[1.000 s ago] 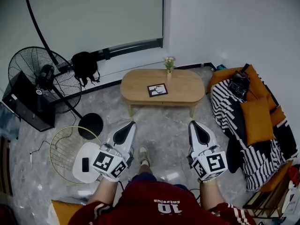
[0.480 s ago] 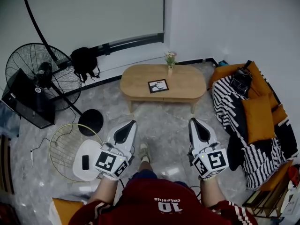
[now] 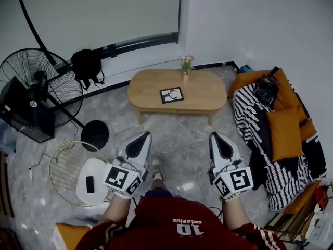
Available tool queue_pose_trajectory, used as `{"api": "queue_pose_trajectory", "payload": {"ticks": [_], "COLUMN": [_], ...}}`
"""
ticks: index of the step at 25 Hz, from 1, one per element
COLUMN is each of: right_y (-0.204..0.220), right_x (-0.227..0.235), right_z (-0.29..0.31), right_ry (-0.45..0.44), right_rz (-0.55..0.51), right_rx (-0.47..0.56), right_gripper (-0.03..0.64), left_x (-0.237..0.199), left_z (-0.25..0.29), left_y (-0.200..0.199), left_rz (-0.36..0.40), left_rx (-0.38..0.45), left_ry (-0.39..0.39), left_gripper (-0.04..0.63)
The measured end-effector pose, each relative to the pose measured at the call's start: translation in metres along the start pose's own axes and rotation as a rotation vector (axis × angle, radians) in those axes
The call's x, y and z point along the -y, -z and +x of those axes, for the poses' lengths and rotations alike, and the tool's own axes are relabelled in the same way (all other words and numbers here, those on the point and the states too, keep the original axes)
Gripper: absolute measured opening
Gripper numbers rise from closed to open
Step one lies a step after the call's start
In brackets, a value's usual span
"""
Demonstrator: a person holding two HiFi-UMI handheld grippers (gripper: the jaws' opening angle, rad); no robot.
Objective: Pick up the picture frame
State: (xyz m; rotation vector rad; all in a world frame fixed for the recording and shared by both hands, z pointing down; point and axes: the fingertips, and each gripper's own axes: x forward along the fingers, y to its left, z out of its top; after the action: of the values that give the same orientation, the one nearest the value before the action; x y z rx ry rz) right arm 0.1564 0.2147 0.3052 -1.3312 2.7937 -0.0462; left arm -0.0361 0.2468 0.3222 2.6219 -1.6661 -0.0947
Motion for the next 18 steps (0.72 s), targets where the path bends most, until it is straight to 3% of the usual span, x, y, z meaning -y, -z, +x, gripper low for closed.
{"api": "queue_pose_trajectory", "payload": {"ticks": [18], "right_y": [-0.012], "right_x": [0.068], "right_z": [0.173], "right_ry": [0.095], "right_rz": [-0.016], "right_rx": [-0.026], "right_gripper": [-0.005], "left_x": [-0.141], "left_z": [0.154], "left_y": [0.006], "left_rz": [-0.033], "left_rx": [-0.064], "left_ry": [0.051], "left_gripper": [0.003]}}
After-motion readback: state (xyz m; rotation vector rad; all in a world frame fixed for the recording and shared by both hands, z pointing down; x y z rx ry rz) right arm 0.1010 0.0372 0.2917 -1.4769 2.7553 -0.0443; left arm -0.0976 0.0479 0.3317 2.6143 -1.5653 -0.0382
